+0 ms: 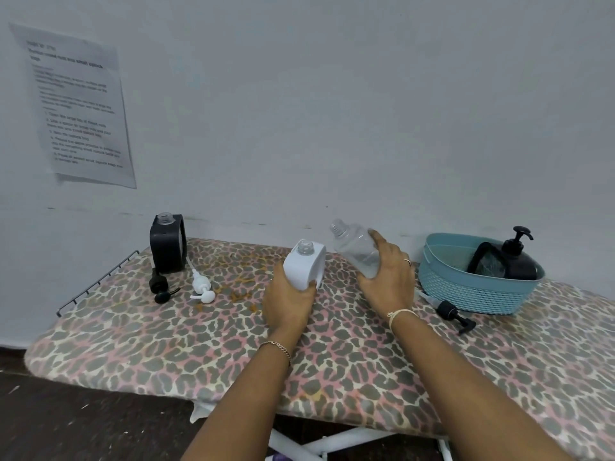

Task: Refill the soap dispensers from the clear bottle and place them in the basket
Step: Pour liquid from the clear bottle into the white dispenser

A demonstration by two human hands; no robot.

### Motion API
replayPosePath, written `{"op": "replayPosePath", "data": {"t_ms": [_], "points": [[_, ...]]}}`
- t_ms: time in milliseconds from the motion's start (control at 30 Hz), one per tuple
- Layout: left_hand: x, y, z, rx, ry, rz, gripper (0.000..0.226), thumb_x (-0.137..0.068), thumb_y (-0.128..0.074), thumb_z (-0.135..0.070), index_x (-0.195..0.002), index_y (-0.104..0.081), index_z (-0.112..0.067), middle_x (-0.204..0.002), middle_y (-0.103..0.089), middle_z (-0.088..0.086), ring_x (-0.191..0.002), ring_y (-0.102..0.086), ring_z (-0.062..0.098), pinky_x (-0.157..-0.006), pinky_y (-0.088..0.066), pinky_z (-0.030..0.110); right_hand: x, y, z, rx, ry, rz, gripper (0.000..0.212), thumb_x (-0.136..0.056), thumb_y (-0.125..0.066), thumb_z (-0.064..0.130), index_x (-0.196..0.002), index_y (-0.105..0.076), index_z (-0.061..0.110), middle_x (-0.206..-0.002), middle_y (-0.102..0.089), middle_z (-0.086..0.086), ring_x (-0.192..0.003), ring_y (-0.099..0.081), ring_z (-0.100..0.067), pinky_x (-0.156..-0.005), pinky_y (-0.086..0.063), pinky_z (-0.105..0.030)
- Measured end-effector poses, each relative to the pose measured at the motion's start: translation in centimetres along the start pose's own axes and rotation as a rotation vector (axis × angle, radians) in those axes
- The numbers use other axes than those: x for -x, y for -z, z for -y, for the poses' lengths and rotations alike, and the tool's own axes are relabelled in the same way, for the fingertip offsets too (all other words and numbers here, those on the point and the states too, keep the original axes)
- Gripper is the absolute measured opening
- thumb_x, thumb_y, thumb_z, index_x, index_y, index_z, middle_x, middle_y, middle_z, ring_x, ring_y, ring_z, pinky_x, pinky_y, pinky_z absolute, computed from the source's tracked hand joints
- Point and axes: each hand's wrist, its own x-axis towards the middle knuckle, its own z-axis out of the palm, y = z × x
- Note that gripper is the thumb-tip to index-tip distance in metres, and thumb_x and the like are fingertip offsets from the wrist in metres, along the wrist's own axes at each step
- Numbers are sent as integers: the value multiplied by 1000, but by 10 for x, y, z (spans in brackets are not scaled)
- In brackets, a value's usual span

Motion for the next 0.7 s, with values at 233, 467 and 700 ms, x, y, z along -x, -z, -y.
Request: {"op": "replayPosePath", "data": {"t_ms": [233, 467, 700], "points": [[-3, 2, -2, -114, -12, 53, 58, -76, -75, -35, -122, -45, -19, -113, -63, 6, -100, -61, 29, -67, -47, 34, -5, 9, 4, 214, 84, 44, 83, -70, -70, 17, -144, -35, 33, -120, -57, -5, -108, -52, -26, -89, -42, -42], [-3, 3, -3, -143, -6, 83, 57, -77, -74, -34, -121, -43, -16, -112, -62, 8, -99, -61, 30, -65, -46, 35, -7, 19, 12, 352, 192, 108, 91, -69, -73, 16, -146, -29, 35, -126, -53, -4, -110, -50, -23, -94, -39, -38], [-4, 4, -3, -159, 0, 87, 57, -77, -74, -35, -119, -42, -16, -112, -62, 8, -100, -60, 30, -65, -44, 34, -6, 23, 17, 401, 203, 143, 92, -70, -73, 15, -147, -27, 35, -128, -52, -5, -112, -49, -24, -96, -37, -37]]}}
